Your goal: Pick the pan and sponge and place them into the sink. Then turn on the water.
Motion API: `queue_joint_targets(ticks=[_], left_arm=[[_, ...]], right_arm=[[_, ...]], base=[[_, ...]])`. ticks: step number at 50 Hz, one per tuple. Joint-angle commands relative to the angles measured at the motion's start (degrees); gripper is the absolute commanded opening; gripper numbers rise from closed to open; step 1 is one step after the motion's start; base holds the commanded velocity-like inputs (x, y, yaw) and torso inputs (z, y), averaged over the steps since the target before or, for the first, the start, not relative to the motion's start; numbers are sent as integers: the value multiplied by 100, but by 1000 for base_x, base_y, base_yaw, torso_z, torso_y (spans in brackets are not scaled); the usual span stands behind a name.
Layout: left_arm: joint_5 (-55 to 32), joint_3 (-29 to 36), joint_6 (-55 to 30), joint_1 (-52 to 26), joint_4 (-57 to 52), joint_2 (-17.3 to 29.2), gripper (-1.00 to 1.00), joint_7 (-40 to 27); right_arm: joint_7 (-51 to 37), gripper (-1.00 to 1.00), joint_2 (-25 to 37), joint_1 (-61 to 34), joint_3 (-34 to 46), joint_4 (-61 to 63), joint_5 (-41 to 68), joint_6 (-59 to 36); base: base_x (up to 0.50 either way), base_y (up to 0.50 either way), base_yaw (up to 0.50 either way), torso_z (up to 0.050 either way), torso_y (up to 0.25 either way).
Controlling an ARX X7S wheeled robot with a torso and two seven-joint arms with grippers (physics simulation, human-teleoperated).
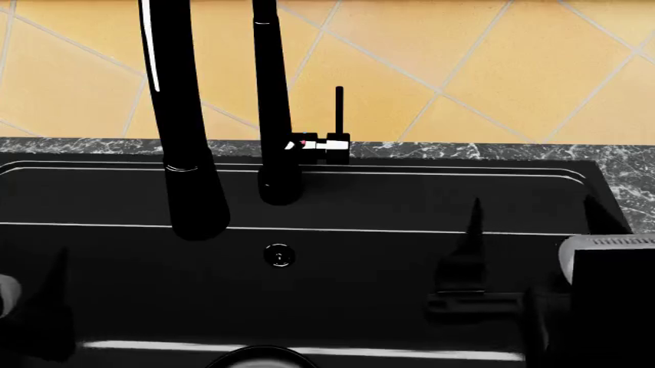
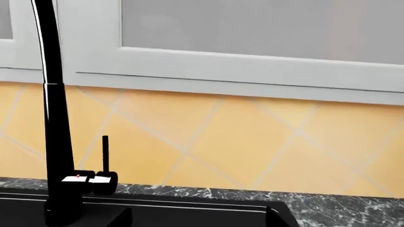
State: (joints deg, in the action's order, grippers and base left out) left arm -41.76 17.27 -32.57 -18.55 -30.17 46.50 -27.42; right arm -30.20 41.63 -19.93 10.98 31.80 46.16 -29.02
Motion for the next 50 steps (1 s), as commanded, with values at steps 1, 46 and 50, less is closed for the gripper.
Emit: queue_joint_targets(ticks=[1,46,50], left_arm=[[45,-151,-162,-83,-119,-157,100,-111],[-219,-405,-245,153,-480,63,100,-315],[-207,-395,-241,146,-466,49,100,-323]], right_arm=[[230,100,-418,-830,334,-290,-153,-311],[1422,100,-2102,-2921,1470,-3122,-616,-178],[1523,100,-2182,-3052,1563,-3375,-723,-115]], base=[[0,0,0,0,0],[0,0,0,0,0],[0,0,0,0,0]])
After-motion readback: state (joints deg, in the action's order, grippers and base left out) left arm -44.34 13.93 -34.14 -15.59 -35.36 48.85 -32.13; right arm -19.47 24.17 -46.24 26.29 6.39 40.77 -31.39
